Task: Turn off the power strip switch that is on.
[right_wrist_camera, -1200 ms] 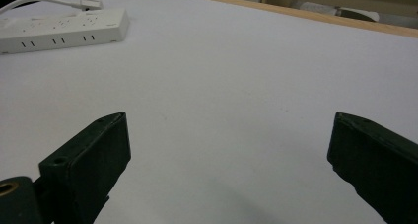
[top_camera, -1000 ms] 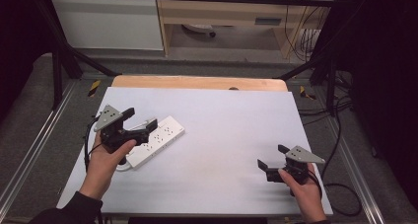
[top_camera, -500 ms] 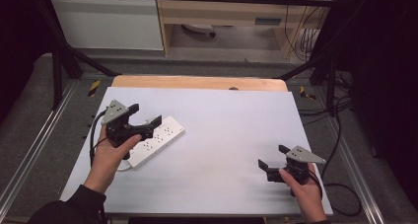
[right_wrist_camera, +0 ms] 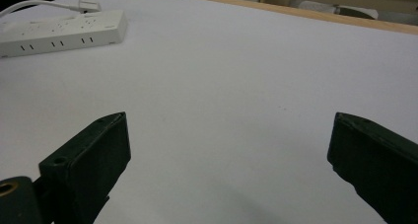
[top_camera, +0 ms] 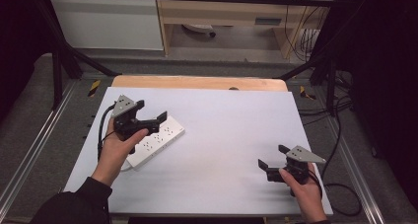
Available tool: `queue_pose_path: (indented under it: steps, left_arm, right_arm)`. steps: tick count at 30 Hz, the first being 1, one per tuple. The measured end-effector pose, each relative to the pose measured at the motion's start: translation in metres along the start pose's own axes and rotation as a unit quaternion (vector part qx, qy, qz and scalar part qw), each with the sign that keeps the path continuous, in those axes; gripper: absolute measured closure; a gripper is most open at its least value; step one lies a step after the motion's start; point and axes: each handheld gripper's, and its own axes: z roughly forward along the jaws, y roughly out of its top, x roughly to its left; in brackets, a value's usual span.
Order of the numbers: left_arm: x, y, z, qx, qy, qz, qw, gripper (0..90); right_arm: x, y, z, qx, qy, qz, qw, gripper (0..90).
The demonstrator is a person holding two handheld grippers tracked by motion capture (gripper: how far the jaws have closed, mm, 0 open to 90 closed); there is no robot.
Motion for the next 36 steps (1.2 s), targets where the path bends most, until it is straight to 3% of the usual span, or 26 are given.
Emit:
queue_pose_path:
  steps: [4, 6, 17, 36]
  left_arm:
    - [0.002, 0.001, 0.005, 0.003, 0.002, 0.001, 1.0, 5.8]
    - [0.004, 0.001, 0.01, 0.002, 0.002, -0.01, 0.9999, 5.9]
    - [0.008, 0.0, 0.024, 0.018, 0.012, -0.009, 0.9997, 6.0]
    - [0.018, -0.001, 0.031, 0.027, 0.03, -0.01, 0.9991, 6.1]
  right_arm:
    - [0.001, 0.0, -0.001, -0.001, -0.001, -0.001, 1.0, 3.2]
    - [0.002, 0.001, -0.001, 0.0, -0.001, -0.002, 1.0, 3.2]
    - [-0.001, -0.002, -0.002, 0.003, -0.001, -0.001, 1.0, 3.2]
    - [0.003, 0.001, 0.004, 0.01, 0.011, -0.011, 0.9998, 3.2]
